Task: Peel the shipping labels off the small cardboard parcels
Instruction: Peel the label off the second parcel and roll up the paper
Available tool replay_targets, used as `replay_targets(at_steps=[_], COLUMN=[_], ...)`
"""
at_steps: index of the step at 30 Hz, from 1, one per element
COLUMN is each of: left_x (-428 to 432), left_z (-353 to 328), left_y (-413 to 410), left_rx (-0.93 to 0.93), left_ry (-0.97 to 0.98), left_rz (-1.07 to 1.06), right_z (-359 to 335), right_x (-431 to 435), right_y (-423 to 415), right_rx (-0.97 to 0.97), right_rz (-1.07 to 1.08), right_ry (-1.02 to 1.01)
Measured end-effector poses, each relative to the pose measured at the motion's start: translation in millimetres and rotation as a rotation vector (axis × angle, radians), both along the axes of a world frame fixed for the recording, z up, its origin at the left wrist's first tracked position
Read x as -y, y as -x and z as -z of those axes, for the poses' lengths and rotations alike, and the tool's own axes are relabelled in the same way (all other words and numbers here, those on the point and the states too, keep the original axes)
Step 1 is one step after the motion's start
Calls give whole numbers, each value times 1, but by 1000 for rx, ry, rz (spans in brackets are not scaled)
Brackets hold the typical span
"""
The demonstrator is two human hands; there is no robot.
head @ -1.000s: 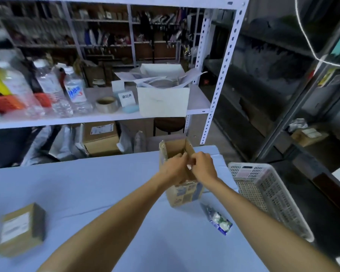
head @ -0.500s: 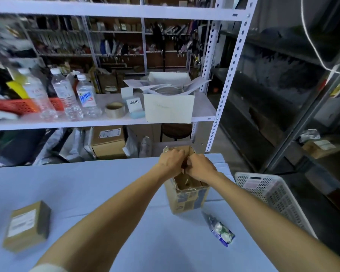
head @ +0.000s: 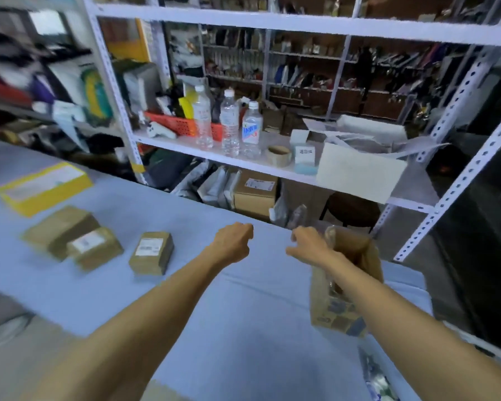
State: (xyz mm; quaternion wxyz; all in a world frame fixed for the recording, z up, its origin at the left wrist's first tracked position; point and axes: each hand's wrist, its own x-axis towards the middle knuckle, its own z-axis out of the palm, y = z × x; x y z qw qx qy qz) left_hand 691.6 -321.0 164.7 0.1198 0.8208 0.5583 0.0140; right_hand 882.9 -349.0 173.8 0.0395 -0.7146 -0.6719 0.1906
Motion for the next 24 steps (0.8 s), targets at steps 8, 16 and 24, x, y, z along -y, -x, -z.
replay_targets(at_steps=[8,16,24], left_x=[32,32,12], left_z=[9,18,34], left_y=[160,267,380], left_rx=[11,83,95], left_ry=[-36,13,38], left_rz=[-351,-460,-493], right_z=[5,1,13], right_x=[-20,-41,-69], right_y=[153,279,391], right_rx=[-1,-31,-35], right_rz=[-352,-494,-480], right_ry=[5,-28,14])
